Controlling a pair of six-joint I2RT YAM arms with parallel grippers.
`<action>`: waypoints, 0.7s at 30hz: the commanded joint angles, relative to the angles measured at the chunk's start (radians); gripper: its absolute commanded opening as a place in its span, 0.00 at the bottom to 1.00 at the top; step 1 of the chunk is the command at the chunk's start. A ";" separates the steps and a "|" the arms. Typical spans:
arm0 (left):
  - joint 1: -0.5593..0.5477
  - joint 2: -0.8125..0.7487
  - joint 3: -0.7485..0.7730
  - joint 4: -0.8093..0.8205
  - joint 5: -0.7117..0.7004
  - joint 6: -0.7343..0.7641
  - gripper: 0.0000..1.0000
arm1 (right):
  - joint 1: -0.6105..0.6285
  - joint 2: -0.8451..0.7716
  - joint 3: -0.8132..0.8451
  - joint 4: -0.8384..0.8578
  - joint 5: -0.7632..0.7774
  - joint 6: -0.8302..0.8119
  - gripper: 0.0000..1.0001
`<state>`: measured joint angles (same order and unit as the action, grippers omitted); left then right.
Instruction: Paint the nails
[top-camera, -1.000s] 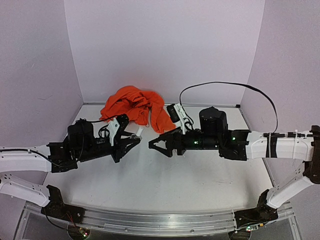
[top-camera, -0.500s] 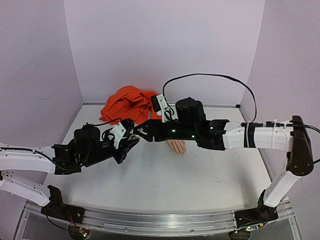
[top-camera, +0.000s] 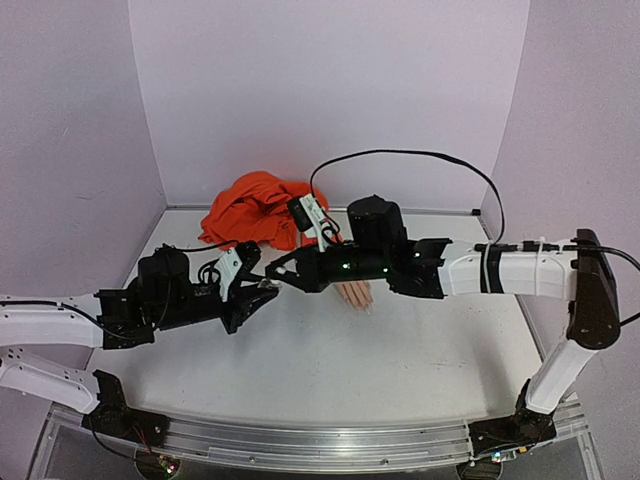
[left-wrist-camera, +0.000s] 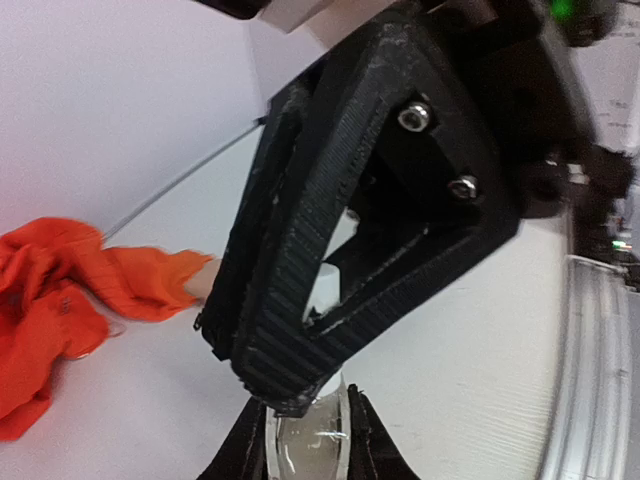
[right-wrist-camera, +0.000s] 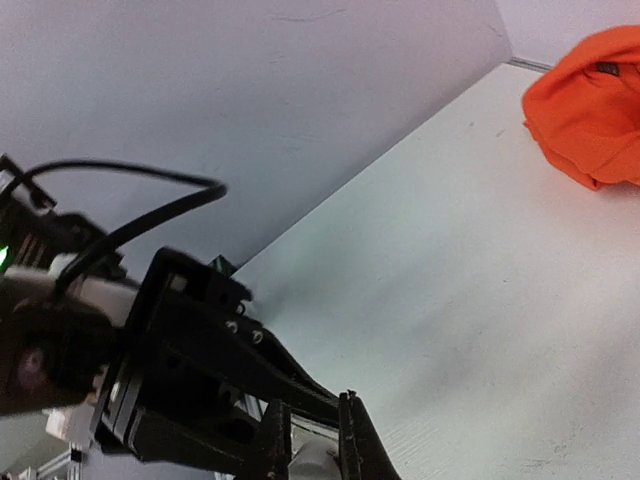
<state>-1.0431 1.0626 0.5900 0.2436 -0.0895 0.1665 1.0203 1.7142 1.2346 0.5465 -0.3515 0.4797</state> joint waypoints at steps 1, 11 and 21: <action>0.137 -0.054 0.027 0.130 0.787 -0.145 0.00 | 0.004 -0.115 -0.101 0.066 -0.580 -0.323 0.00; 0.181 0.106 0.140 0.211 1.186 -0.262 0.00 | 0.011 -0.241 -0.242 0.068 -0.541 -0.341 0.00; 0.104 0.024 0.051 0.103 0.016 -0.034 0.00 | -0.003 -0.344 -0.256 -0.021 0.259 -0.117 0.80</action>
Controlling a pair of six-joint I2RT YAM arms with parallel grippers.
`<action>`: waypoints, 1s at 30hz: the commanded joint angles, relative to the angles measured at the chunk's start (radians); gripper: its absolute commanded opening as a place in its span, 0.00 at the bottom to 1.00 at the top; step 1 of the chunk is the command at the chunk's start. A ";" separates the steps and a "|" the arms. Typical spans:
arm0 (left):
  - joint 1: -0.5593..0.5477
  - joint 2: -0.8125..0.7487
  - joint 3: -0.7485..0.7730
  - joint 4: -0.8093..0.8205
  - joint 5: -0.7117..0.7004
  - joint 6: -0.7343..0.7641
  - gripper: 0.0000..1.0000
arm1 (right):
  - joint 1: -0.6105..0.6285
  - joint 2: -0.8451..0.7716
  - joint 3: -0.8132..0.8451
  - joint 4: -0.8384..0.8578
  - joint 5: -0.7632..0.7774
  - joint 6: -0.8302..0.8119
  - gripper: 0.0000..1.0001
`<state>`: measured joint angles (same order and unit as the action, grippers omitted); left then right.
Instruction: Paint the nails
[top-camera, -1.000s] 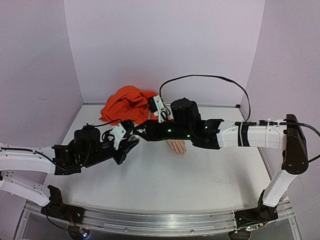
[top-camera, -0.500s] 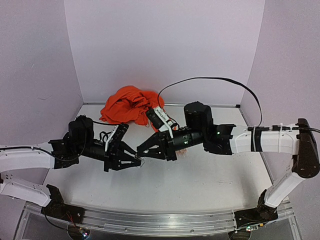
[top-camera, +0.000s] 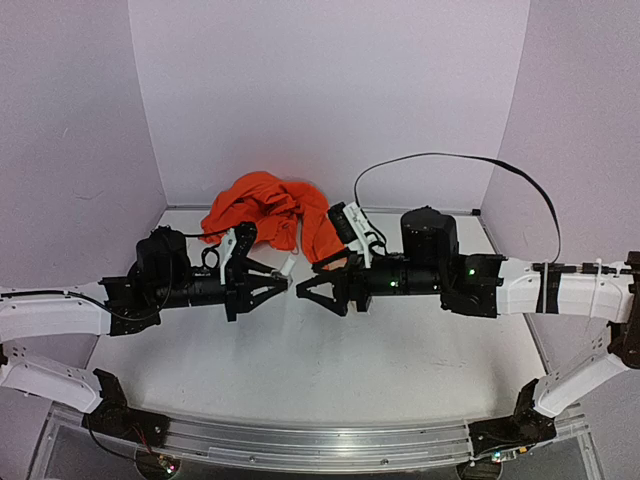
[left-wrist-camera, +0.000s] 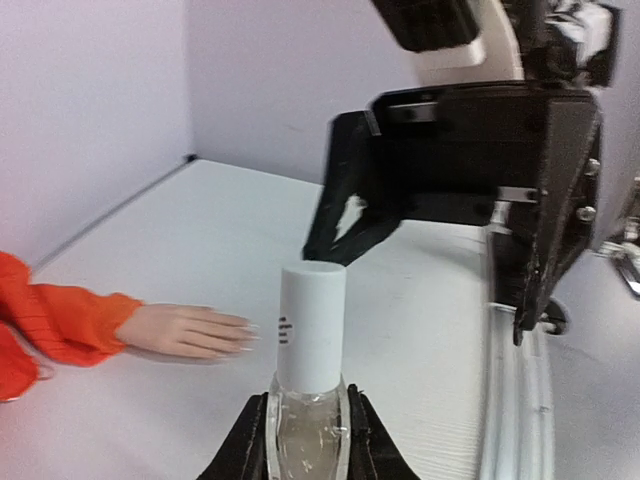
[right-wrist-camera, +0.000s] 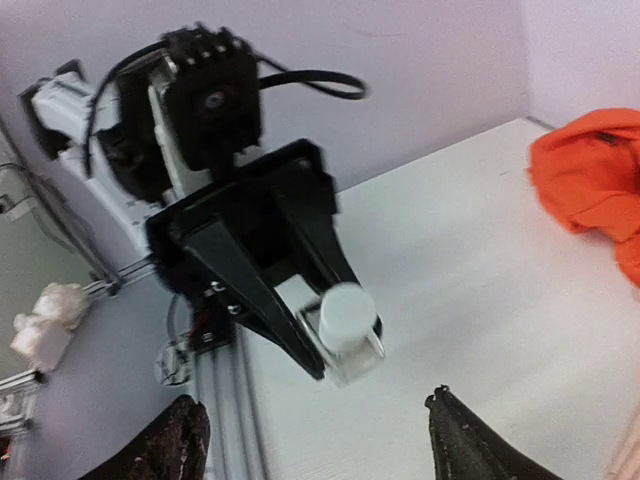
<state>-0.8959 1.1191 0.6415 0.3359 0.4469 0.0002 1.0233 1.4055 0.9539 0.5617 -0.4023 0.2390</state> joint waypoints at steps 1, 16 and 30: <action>-0.053 -0.030 -0.004 0.009 -0.570 0.153 0.00 | -0.006 -0.026 0.038 -0.040 0.332 0.166 0.81; -0.128 0.043 0.025 0.008 -0.833 0.235 0.00 | -0.009 0.355 0.424 -0.050 0.252 0.435 0.61; -0.077 -0.108 -0.019 -0.008 -0.162 0.115 0.00 | -0.096 0.305 0.206 0.204 -0.343 0.130 0.00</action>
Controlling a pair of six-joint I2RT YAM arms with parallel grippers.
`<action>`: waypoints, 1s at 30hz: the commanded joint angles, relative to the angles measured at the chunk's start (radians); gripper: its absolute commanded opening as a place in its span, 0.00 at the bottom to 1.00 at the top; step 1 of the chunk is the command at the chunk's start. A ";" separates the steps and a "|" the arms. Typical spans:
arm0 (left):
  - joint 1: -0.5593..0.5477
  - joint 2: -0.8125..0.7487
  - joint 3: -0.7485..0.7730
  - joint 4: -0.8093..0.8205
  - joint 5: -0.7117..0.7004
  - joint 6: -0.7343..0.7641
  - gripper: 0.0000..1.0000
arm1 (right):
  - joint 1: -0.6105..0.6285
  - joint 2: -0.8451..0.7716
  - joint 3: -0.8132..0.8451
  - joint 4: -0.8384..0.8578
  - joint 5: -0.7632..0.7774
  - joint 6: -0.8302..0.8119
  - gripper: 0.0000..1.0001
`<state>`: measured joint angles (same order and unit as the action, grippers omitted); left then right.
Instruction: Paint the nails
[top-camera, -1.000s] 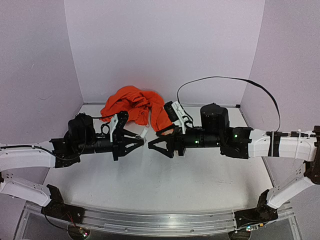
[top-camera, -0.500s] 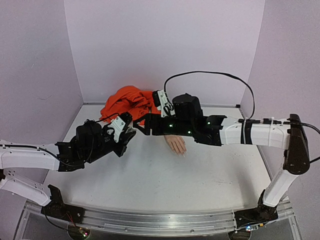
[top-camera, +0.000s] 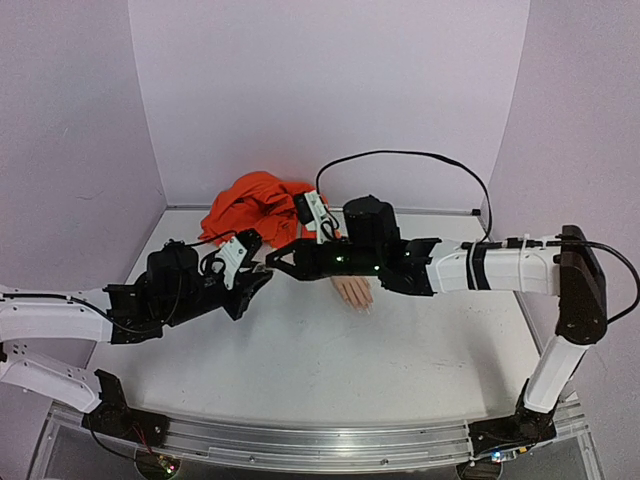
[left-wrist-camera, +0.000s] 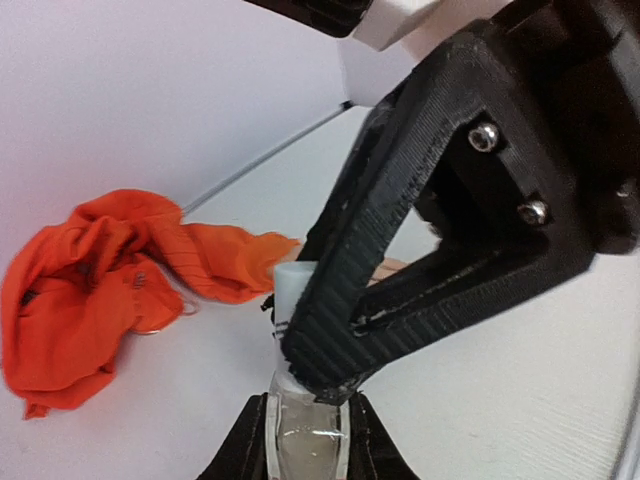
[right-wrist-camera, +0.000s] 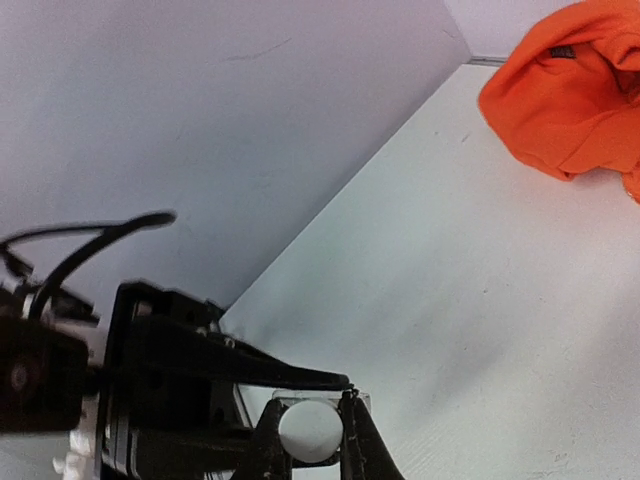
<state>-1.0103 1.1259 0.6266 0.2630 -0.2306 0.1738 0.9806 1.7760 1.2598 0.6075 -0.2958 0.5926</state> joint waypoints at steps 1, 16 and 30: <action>0.083 -0.134 -0.010 0.073 0.756 -0.083 0.00 | -0.051 -0.066 -0.126 0.166 -0.597 -0.321 0.00; 0.163 -0.057 0.003 0.075 0.669 -0.046 0.00 | -0.066 -0.190 -0.273 0.046 -0.563 -0.448 0.57; -0.013 -0.041 -0.012 0.065 -0.046 0.137 0.00 | -0.064 -0.172 -0.141 0.063 -0.104 0.010 0.69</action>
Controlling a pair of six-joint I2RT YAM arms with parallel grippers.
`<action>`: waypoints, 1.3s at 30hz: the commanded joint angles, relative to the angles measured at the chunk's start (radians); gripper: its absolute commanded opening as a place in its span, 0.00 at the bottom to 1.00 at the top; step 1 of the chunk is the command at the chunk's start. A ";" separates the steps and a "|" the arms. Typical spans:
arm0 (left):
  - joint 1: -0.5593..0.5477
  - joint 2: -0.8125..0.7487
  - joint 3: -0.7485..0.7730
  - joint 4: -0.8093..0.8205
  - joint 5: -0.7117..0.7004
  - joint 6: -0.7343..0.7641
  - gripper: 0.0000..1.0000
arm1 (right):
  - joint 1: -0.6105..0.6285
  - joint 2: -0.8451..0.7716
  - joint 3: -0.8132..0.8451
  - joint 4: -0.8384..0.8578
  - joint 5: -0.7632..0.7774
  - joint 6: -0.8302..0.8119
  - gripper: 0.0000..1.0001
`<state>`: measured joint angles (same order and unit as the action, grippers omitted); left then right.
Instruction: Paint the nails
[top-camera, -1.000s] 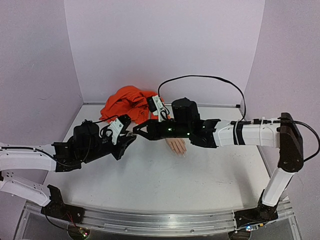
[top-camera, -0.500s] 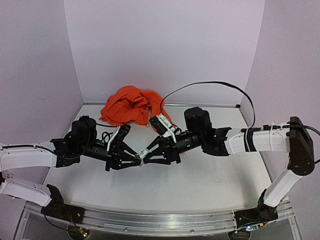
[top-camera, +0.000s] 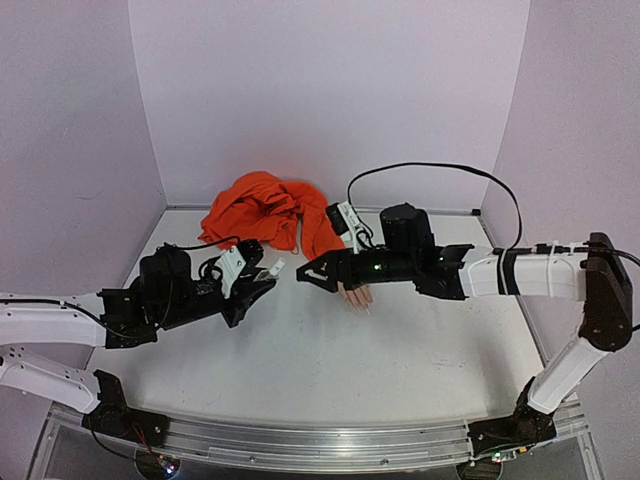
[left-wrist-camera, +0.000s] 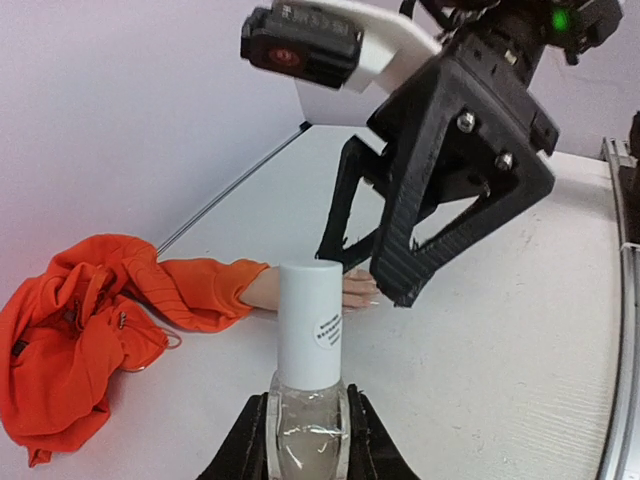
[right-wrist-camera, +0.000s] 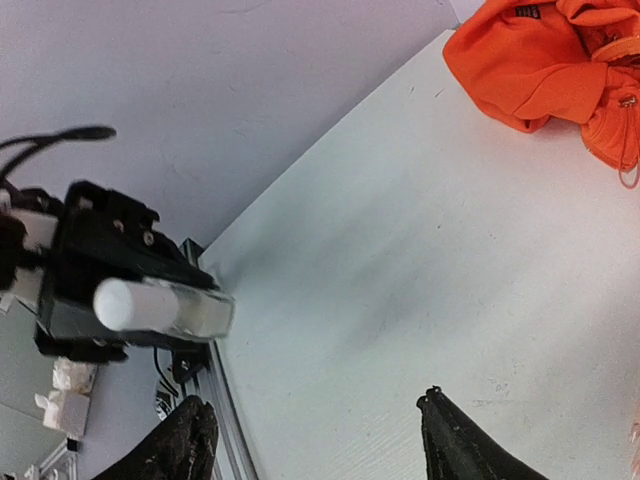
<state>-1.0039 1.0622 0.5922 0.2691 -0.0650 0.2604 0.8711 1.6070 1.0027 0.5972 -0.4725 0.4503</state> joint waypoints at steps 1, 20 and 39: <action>-0.021 0.028 0.024 0.059 -0.223 0.047 0.00 | 0.059 0.010 0.141 0.072 0.068 0.156 0.68; -0.028 -0.006 0.018 0.058 -0.189 0.012 0.00 | 0.085 0.147 0.261 0.118 0.053 0.285 0.48; 0.038 -0.024 0.116 -0.096 0.443 -0.123 0.00 | 0.081 0.032 0.066 0.160 -0.277 -0.112 0.00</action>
<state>-1.0199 1.0794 0.6010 0.2081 -0.0956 0.2295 0.9562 1.7386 1.1435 0.7158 -0.4889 0.5983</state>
